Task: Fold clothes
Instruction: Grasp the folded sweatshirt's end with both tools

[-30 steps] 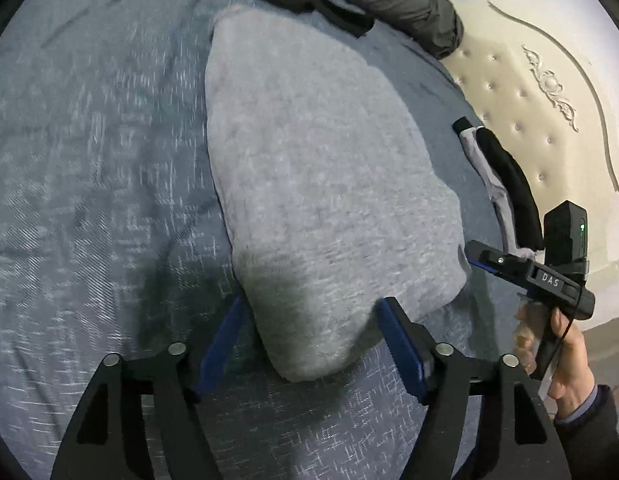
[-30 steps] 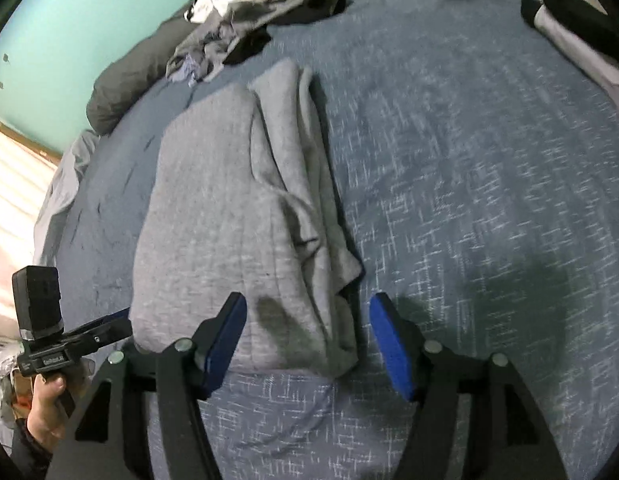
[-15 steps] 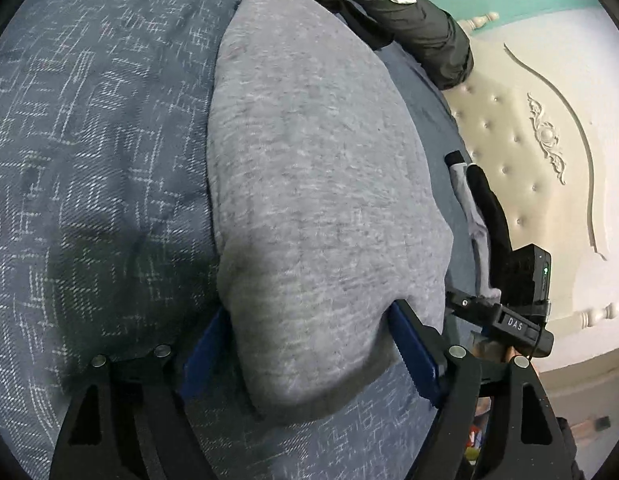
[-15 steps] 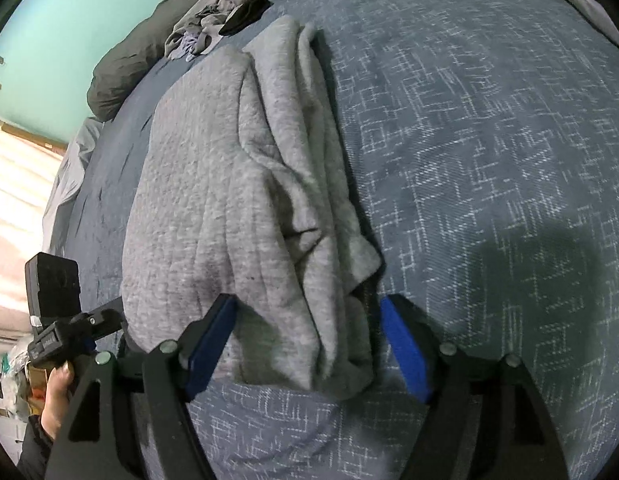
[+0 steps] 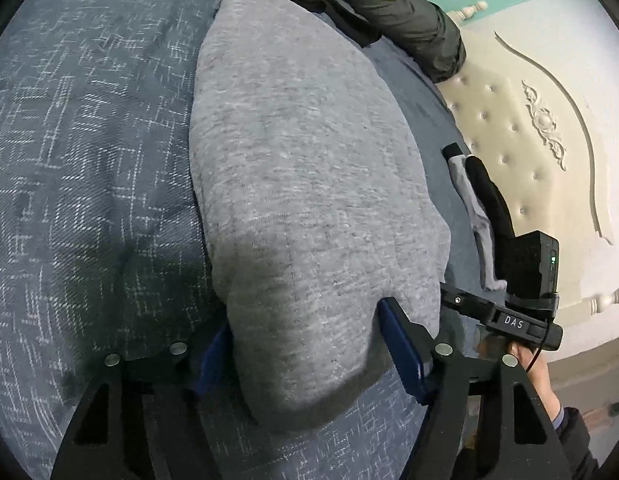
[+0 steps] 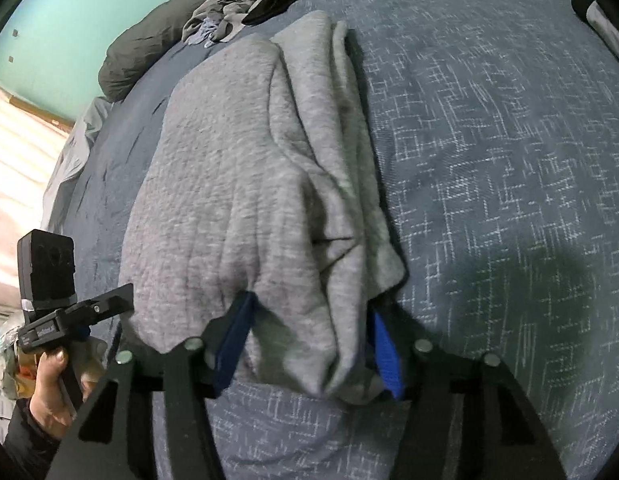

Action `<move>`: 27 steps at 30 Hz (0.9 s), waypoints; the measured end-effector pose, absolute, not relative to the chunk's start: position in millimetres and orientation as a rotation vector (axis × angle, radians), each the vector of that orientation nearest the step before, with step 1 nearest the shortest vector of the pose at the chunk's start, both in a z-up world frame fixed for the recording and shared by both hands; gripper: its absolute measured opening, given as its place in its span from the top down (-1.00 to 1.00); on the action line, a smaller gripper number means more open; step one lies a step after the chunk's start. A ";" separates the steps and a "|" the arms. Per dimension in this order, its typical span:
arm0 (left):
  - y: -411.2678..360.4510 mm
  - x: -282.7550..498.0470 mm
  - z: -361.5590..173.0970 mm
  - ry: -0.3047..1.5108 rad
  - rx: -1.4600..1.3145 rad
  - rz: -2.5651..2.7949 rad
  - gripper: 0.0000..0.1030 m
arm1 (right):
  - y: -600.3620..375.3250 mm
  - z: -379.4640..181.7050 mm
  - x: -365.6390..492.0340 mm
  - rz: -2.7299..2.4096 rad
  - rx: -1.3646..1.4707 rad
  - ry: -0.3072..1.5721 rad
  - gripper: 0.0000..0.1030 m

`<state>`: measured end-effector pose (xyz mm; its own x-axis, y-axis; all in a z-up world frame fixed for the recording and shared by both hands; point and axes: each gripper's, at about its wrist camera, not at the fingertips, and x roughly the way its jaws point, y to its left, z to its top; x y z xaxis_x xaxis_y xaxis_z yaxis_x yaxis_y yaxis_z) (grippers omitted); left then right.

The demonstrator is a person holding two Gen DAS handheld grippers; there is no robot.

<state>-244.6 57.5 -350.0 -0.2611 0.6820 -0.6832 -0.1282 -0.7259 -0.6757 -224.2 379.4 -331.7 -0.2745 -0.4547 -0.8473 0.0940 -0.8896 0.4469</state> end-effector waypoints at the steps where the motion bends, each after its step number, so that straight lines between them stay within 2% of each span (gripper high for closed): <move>1: 57.2 -245.5 -350.8 -0.684 -1.466 2.024 -0.42 | 379.9 -333.4 -223.9 -2.216 1.630 -0.448 -0.15; 4: 55.1 -247.0 -353.9 -0.691 -1.465 2.011 -0.42 | 382.5 -337.7 -223.0 -2.199 1.621 -0.493 -0.15; 5: 54.6 -246.1 -353.6 -0.687 -1.464 2.011 -0.42 | 385.6 -338.0 -219.6 -2.192 1.612 -0.501 -0.08; 6: 54.7 -245.0 -352.8 -0.676 -1.464 2.015 -0.41 | 387.8 -337.7 -216.5 -2.185 1.602 -0.506 0.10; 9: 55.8 -240.7 -347.5 -0.634 -1.462 2.040 -0.32 | 388.1 -330.7 -209.2 -2.188 1.586 -0.456 0.29; 13: 57.6 -239.6 -345.6 -0.626 -1.457 2.054 -0.30 | 377.2 -331.7 -218.9 -2.192 1.588 -0.463 0.28; 14: 57.6 -240.6 -346.6 -0.627 -1.459 2.053 -0.30 | 378.1 -333.9 -220.5 -2.190 1.591 -0.477 0.18; 17: 56.5 -243.3 -349.2 -0.633 -1.469 2.049 -0.31 | 381.5 -340.4 -223.4 -2.184 1.593 -0.530 0.05; 22: 57.7 -247.2 -351.3 -0.629 -1.467 2.049 -0.32 | 380.5 -341.4 -223.0 -2.190 1.569 -0.545 -0.01; 25: 61.8 -247.9 -350.5 -0.621 -1.456 2.059 -0.31 | 356.0 -340.2 -234.8 -2.199 1.549 -0.521 0.16; 27: 63.9 -247.1 -348.0 -0.600 -1.446 2.068 -0.27 | 355.3 -335.8 -232.3 -2.206 1.533 -0.491 0.35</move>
